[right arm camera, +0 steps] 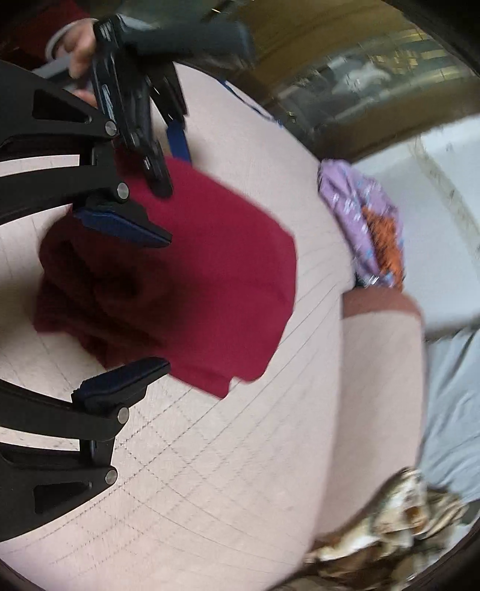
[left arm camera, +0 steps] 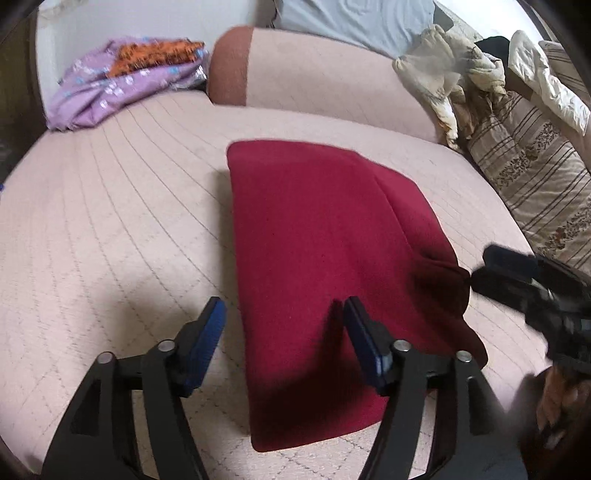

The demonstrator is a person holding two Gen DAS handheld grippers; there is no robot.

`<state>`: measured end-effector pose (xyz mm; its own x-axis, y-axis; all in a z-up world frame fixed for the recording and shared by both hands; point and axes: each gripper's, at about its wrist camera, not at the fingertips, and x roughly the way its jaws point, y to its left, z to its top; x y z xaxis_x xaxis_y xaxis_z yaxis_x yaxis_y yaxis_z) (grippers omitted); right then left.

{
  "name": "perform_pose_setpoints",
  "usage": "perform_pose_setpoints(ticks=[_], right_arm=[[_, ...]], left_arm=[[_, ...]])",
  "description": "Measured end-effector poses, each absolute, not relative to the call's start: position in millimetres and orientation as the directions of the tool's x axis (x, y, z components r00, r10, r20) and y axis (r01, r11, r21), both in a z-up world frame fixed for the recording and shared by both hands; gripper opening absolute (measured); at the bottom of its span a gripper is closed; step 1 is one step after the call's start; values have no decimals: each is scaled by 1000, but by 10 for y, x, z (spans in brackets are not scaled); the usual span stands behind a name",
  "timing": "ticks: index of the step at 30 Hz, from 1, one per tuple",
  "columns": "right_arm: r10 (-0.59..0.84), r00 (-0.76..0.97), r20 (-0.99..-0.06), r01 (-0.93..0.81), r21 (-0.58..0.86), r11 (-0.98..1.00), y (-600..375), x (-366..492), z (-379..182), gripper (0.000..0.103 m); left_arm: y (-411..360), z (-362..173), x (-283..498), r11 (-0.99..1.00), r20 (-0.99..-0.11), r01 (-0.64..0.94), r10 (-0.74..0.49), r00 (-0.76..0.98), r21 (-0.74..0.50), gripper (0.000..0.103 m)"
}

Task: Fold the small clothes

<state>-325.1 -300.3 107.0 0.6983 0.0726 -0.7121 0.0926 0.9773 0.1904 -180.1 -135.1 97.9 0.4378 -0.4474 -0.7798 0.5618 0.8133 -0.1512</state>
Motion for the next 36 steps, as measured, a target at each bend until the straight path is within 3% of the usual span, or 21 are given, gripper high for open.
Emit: perform_pose_setpoints(ticks=[6, 12, 15, 17, 21, 26, 36], right_arm=[[-42, 609, -792, 135, 52, 989, -2764, -3179, 689, 52], [1, 616, -787, 190, 150, 970, -2850, -3282, 651, 53], [-28, 655, -755, 192, 131, 973, -2789, -3353, 869, 62], [-67, 683, -728, 201, 99, 975, -2736, -3405, 1018, 75], [-124, 721, -682, 240, 77, 968, -2658, -3418, 1178, 78], [-117, 717, -687, 273, 124, 954, -2706, -3316, 1132, 80], [-129, 714, -688, 299, 133, 945, -2701, -3309, 1076, 81]], left_arm=[[-1277, 975, -1892, 840, -756, 536, -404, 515, -84, 71], [-1121, 1016, -1948, 855, -719, 515, -394, 573, -58, 71], [-1110, 1070, -1977, 863, -694, 503, -389, 606, -44, 73], [-1071, 1130, -1978, 867, -673, 494, -403, 620, -64, 79], [-1009, 1221, -1995, 872, -634, 485, -415, 652, -72, 84], [-1025, 1250, -2018, 870, -617, 493, -397, 680, -16, 84], [-997, 1264, -1976, 880, -616, 475, -389, 685, -28, 84]])
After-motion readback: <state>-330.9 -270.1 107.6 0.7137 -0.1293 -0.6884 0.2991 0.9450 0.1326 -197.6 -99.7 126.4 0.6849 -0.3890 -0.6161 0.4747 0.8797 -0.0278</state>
